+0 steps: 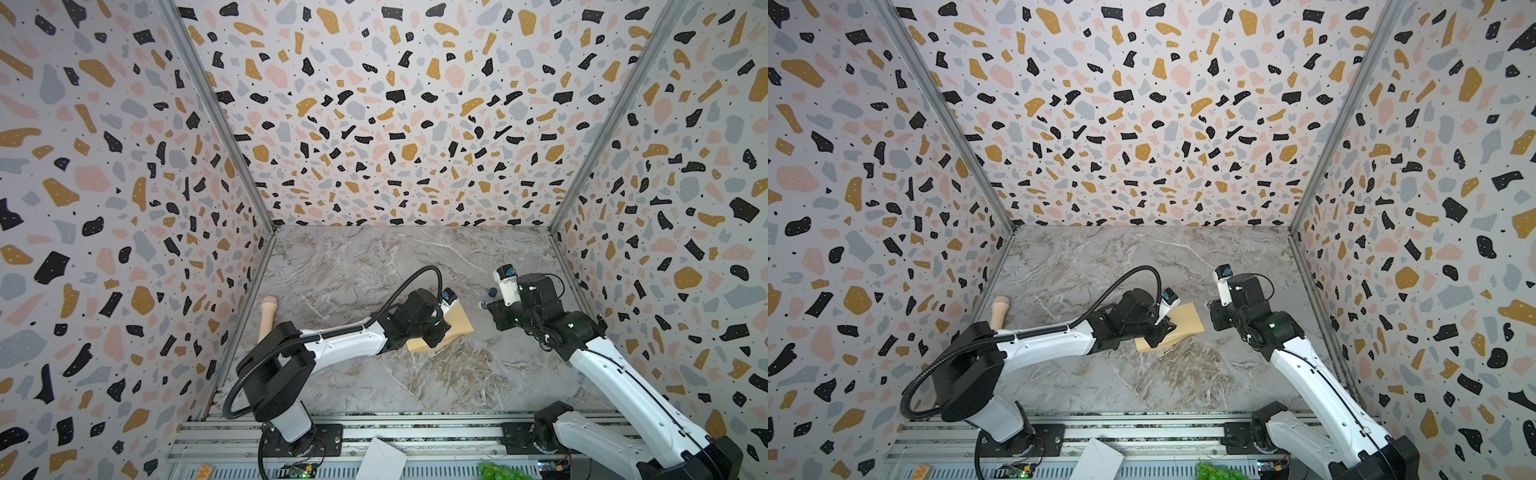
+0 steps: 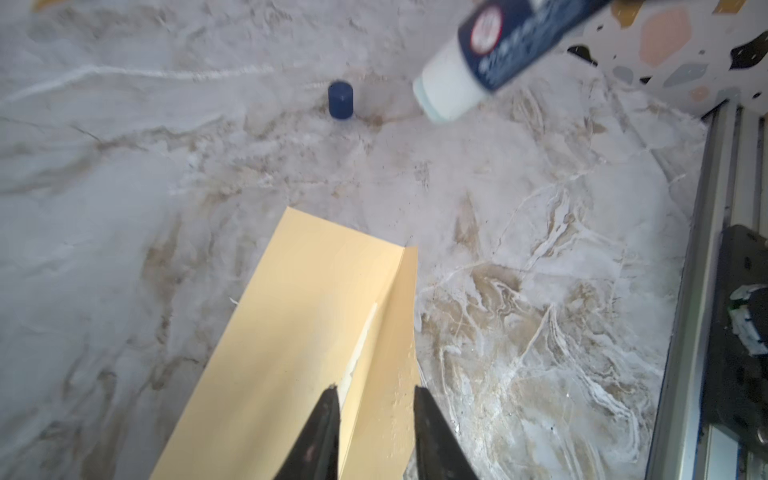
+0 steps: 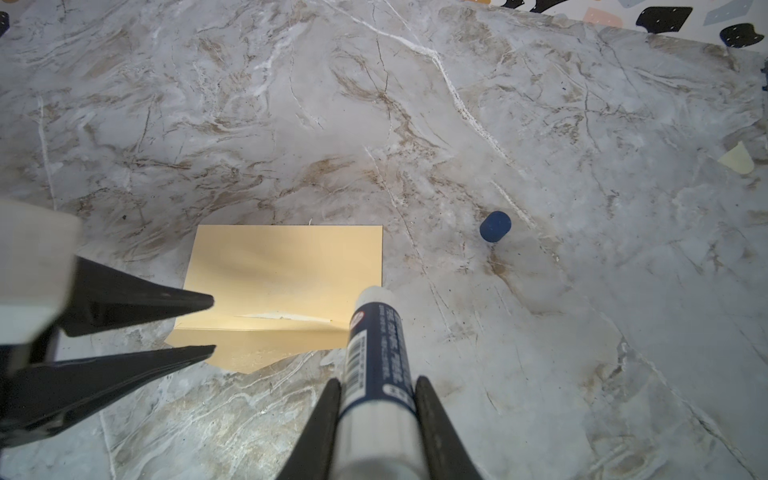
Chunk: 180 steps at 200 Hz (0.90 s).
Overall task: Place the letter into the envelope and seal it
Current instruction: 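Grasp the edge of the yellow envelope flap with the left gripper, then move the glue stick in the right gripper onto the envelope beside the left gripper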
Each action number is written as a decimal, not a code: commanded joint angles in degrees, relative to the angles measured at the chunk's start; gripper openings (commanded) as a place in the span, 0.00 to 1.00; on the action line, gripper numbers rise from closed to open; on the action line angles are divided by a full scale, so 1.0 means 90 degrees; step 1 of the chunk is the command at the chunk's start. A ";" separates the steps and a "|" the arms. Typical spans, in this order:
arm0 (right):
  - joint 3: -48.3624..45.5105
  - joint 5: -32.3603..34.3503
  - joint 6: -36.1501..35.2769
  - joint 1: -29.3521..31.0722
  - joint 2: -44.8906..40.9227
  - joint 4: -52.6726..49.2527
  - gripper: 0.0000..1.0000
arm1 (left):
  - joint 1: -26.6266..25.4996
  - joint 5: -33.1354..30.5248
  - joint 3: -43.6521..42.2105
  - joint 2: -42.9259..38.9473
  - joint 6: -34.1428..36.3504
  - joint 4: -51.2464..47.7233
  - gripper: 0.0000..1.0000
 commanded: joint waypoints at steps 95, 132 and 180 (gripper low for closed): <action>0.0196 -0.0069 -0.0043 -0.0002 -0.0073 -0.0012 0.00 | -0.0396 0.0000 0.0154 0.1294 -0.0112 0.0026 0.10; 0.0186 -0.0114 -0.0043 -0.0001 -0.0117 -0.0014 0.00 | -0.0445 0.0057 0.0138 0.1189 -0.0198 0.0095 0.10; 0.0321 -0.0243 -0.0091 0.0016 -0.0068 -0.0137 0.00 | -0.0392 -0.0035 0.0184 0.0248 -0.0354 0.0186 0.17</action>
